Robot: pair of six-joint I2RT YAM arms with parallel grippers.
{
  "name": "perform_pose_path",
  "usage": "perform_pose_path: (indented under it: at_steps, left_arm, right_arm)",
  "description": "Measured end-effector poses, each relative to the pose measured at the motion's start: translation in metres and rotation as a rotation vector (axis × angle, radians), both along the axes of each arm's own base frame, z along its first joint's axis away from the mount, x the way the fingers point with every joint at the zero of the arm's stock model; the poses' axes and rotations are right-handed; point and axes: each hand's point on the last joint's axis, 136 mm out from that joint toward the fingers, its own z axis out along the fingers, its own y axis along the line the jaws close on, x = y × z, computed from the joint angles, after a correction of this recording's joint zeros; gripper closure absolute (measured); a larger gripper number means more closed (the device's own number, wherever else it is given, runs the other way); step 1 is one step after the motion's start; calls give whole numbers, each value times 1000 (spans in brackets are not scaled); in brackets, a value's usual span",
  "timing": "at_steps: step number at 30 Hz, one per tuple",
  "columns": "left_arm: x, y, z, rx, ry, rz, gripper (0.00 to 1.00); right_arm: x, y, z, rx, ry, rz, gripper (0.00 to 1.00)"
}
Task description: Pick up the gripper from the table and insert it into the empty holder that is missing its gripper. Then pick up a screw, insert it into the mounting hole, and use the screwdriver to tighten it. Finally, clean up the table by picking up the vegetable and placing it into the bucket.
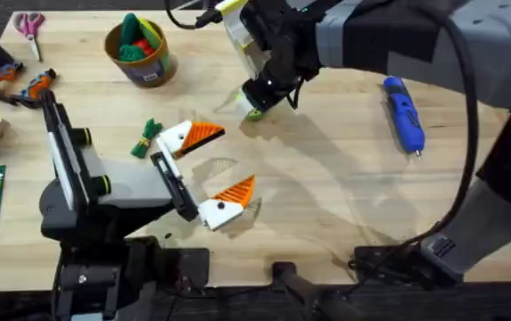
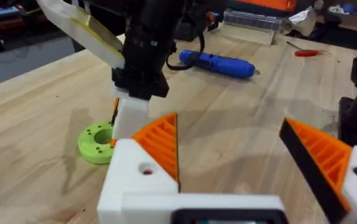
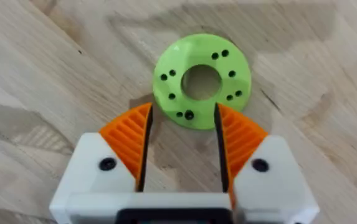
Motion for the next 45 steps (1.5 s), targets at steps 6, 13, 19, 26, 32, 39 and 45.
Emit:
perform_pose_path:
  at_steps: [6,13,19,26,32,39,45]
  left_arm:
    - [0,0,0,0,0,0,15]
    - [0,0,0,0,0,0,15]
    - [0,0,0,0,0,0,16]
    - [0,0,0,0,0,0,15]
    - [0,0,0,0,0,0,15]
    - [0,0,0,0,0,0,15]
    - [0,0,0,0,0,0,15]
  right_arm:
    - [0,0,-1,0,1,-1,445]
    - [0,-1,-12,-18,17,-5,443]
    - [1,-1,-12,-19,15,-7,462]
    - [2,-1,-11,-16,11,-10,654]
    - [2,-1,-11,-15,12,-12,706]
    - [2,-1,-11,-14,11,-12,808]
    - [2,-1,-11,-13,11,-12,680]
